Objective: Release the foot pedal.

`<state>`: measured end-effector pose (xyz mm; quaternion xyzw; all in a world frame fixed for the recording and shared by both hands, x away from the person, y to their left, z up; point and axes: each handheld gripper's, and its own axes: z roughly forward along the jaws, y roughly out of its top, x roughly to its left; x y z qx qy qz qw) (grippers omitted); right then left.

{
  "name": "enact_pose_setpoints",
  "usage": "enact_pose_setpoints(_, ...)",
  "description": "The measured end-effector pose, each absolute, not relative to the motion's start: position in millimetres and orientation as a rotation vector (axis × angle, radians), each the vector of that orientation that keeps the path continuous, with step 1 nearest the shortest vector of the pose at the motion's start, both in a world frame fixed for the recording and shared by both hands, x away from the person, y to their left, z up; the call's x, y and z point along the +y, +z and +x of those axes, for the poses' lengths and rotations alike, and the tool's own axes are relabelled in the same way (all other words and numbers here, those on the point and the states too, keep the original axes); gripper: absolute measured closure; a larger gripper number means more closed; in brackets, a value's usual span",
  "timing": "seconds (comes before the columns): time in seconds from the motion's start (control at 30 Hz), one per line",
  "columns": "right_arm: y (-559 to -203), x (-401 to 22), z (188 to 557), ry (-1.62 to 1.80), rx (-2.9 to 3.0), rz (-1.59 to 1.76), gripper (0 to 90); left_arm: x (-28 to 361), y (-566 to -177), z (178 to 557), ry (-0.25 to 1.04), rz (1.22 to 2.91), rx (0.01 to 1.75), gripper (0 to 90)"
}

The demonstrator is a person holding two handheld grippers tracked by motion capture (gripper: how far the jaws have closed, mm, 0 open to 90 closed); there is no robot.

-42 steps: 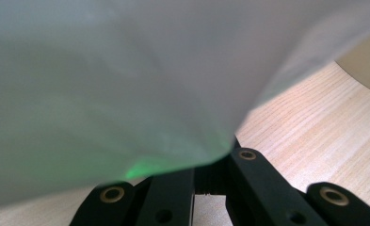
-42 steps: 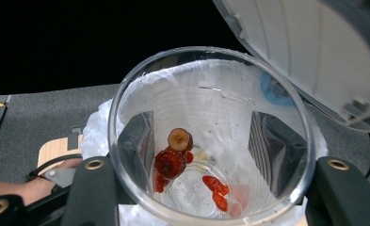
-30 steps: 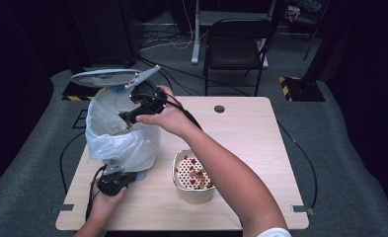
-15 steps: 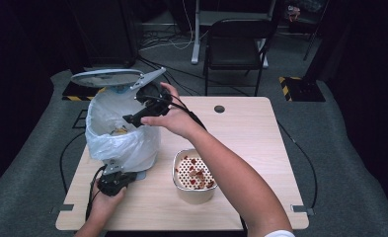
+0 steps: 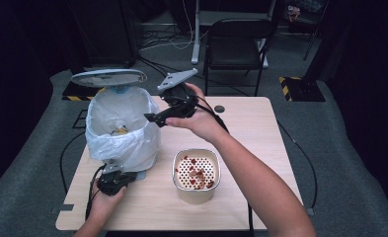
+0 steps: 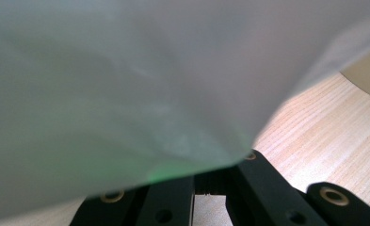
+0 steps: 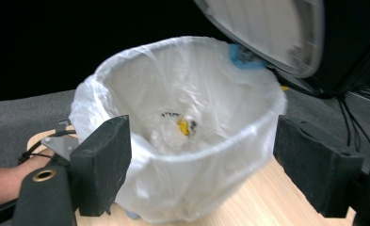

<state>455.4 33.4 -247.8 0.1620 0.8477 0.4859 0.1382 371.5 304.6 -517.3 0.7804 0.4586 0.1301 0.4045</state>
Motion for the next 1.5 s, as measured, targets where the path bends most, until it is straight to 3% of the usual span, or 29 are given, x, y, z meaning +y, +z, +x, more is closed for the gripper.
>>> enact_pose_setpoints(0.43, -264.7, -42.1, 442.0, 1.343, 2.383, 0.576, 20.6, 302.1, -516.7, 371.3, 0.308, 1.932, 1.168, 89.3)
enact_pose_setpoints(0.73, -285.3, -83.8, 430.3, 1.308, 2.333, 0.675, 21.0, 303.7, -507.3, 369.3, 0.206, 1.808, 1.182, 67.1)
enact_pose_setpoints(1.03, -305.3, -110.2, 422.2, 1.278, 2.301, 0.736, 21.7, 310.2, -498.4, 362.5, 0.283, 1.765, 1.224, 54.7)
enact_pose_setpoints(1.17, -320.1, -122.3, 418.3, 1.26, 2.289, 0.778, 22.0, 311.9, -495.8, 358.9, 0.319, 1.73, 1.26, 53.1)
enact_pose_setpoints(1.5, -351.0, -165.1, 406.7, 1.232, 2.208, 0.914, 24.7, 318.9, -491.2, 355.9, 0.302, 1.863, 1.18, 51.4)
